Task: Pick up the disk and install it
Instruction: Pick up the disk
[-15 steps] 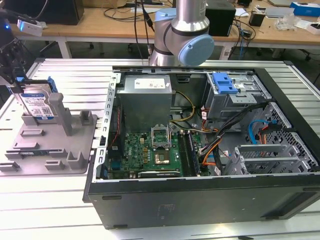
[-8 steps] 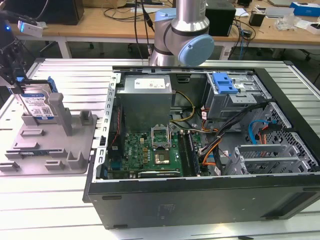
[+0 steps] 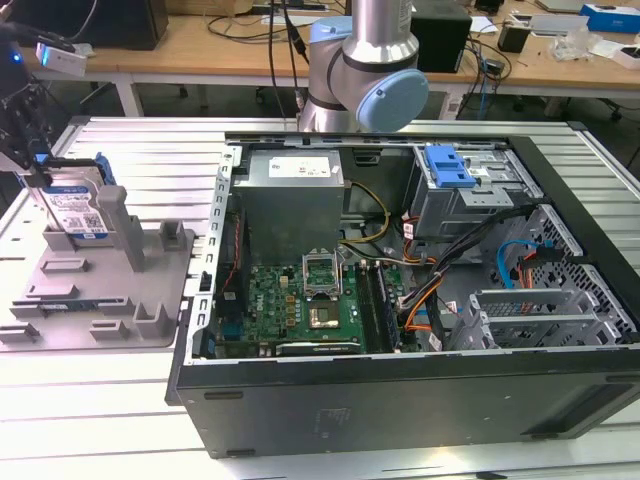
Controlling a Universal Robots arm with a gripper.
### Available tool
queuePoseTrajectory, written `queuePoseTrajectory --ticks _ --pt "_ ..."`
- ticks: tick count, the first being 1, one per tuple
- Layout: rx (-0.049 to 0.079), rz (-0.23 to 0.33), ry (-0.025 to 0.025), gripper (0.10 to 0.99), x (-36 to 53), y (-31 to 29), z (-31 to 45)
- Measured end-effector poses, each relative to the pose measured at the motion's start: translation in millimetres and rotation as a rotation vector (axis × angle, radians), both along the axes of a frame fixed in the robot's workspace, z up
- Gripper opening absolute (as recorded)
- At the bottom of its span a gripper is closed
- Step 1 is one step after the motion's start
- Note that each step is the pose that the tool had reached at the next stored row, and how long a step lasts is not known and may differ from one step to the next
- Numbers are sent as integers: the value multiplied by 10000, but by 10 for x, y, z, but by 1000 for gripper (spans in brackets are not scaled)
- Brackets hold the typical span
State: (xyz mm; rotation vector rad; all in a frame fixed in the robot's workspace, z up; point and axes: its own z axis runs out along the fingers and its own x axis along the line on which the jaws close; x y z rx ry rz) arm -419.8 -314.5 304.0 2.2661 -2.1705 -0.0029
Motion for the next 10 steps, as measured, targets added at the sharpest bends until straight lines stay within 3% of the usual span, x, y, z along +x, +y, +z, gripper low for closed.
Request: queuePoseTrajectory --ticks 10 --pt "0 0 0 392 0 -4 -20"
